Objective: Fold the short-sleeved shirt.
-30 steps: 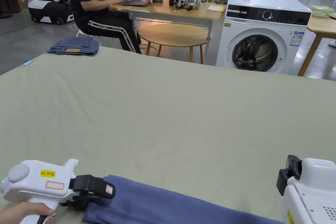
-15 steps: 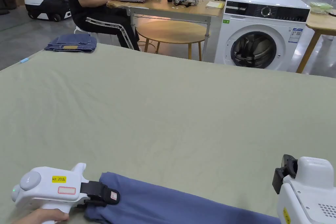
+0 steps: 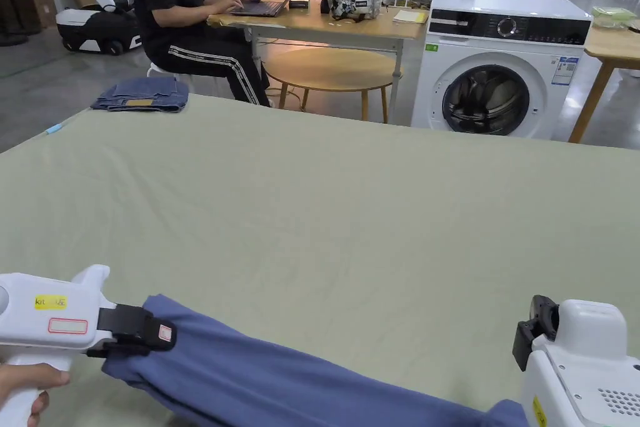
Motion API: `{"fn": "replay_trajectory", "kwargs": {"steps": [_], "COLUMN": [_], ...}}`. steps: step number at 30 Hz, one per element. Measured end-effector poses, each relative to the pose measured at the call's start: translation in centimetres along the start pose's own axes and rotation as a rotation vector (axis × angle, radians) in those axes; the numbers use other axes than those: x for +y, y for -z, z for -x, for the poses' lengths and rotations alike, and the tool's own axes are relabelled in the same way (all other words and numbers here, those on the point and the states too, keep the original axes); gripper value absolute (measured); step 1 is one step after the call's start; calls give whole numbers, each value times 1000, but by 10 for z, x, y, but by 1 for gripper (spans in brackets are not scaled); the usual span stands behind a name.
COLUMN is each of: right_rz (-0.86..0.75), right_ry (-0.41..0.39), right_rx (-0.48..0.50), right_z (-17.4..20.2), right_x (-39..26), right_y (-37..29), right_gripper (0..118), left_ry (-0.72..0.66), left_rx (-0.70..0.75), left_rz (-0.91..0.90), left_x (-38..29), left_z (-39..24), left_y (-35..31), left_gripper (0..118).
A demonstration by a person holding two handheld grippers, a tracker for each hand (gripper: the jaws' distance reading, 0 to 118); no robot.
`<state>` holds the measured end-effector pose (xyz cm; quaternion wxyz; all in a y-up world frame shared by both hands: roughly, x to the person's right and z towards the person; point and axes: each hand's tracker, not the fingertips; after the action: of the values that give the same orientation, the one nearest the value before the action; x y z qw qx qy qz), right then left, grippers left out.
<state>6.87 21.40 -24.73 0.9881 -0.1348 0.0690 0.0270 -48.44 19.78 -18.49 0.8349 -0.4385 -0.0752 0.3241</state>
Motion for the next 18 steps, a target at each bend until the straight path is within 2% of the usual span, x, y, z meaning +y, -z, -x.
{"fn": "replay_trajectory", "kwargs": {"steps": [3, 6, 14, 18], "right_rz": [-2, -1, 1, 15], "right_ry": [6, 13, 22, 34], "right_rx": [8, 15, 7, -3], "right_z": [0, -1, -10, -16], "right_x": [0, 0, -5, -10], "right_y": [0, 0, -3, -5], "right_gripper": [0, 0, 0, 0], "left_ry": [20, 19, 66, 166], "left_rx": [56, 28, -232, -236], "left_rz": [-11, -7, 53, 114], "left_x": [-6, -13, -39, -46], "left_z": [-17, -30, -106, -140], "left_y": [-12, -7, 28, 59], "left_gripper": [2, 2, 2, 2]}}
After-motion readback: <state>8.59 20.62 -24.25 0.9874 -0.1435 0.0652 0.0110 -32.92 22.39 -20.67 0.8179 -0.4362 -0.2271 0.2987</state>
